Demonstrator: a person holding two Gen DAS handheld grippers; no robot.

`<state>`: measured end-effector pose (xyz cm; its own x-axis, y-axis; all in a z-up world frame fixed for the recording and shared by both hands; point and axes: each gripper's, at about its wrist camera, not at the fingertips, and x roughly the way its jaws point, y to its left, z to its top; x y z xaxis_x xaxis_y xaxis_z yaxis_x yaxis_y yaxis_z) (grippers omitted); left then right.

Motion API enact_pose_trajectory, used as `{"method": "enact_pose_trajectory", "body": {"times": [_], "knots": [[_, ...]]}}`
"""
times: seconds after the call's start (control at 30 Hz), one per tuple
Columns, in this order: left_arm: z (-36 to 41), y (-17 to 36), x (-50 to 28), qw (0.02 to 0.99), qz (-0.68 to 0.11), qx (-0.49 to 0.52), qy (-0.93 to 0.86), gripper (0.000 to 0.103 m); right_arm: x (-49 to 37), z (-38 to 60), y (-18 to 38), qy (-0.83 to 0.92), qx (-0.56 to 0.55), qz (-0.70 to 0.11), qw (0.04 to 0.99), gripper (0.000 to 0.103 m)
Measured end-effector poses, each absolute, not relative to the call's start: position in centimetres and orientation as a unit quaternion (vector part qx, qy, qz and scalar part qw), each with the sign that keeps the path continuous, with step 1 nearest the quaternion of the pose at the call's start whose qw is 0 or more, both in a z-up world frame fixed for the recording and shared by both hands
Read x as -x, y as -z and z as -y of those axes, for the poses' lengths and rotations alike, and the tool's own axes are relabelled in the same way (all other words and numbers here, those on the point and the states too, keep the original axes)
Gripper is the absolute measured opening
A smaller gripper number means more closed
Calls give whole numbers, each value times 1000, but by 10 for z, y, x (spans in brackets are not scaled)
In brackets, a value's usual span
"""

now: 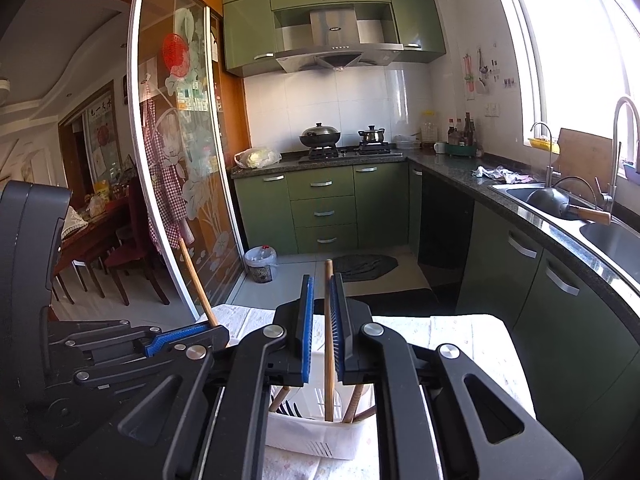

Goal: Organize utensils
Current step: 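Lift both chopsticks upright and lower them into the white holder, opening both tools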

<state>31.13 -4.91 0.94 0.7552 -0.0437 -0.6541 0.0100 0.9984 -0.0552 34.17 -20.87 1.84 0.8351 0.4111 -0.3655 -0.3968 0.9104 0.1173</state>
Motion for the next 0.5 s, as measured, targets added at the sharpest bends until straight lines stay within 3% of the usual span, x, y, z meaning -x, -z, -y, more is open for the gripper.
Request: {"method": "enact_pose_trajectory", "body": {"times": [0.17,0.27,0.5], "knots": [[50,-9,-310,937,-348,22,15,6,-329,218,-24,-209,-18,-180,961,20],[52,-8,-311,935,-353,21,16,6,-318,217,-26,-206,-5,-169,964,27],[55,-11,-309,937,-347,19,18,23,-301,219,-28,-207,5,-158,966,27]]}}
